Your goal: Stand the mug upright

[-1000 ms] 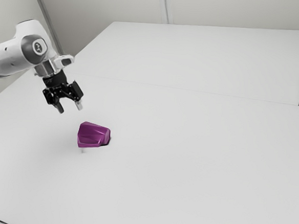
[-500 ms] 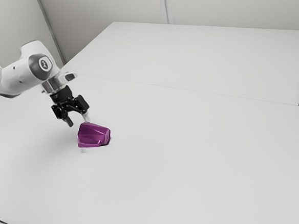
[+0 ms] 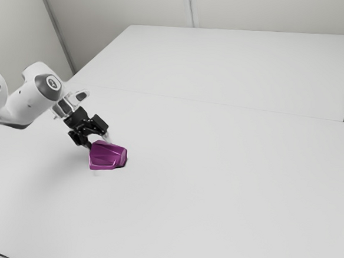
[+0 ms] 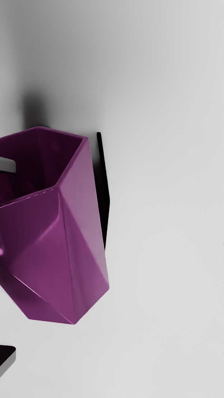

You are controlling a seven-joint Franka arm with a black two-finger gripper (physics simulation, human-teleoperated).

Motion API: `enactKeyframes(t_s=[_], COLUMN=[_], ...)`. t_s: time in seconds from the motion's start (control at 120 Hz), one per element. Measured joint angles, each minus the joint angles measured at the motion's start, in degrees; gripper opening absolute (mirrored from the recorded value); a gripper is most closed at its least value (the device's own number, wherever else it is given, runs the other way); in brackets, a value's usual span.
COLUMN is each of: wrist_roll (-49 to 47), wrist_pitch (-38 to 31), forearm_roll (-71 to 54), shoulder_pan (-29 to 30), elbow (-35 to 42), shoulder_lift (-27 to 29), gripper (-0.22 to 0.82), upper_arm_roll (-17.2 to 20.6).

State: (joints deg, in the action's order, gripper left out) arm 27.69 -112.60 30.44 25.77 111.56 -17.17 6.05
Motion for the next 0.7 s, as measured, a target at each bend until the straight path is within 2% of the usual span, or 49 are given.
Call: enactKeyframes(t_s=[0.242,0.342,0.408,0.592,0.7], wrist_roll=[4.3,5.88,6.8,8.86,9.77], wrist_pitch=[-0.35,-0.32,-0.23,-0.24,-0.37], forearm_roll=[6.16,8.05,8.89,9.82,9.83], shoulder_pan=[0.36,0.57,0.75,0.81,0.84], elbow=[1.77,1.94,1.99,2.37,2.39], shoulder_lift=[-0.11,-0.11,-0.18,-0.09,0.52], gripper=[0.6,0.55,0.46,0.12,0.01], upper_arm_roll=[0.01,-0.03,-0.02,0.01,0.33])
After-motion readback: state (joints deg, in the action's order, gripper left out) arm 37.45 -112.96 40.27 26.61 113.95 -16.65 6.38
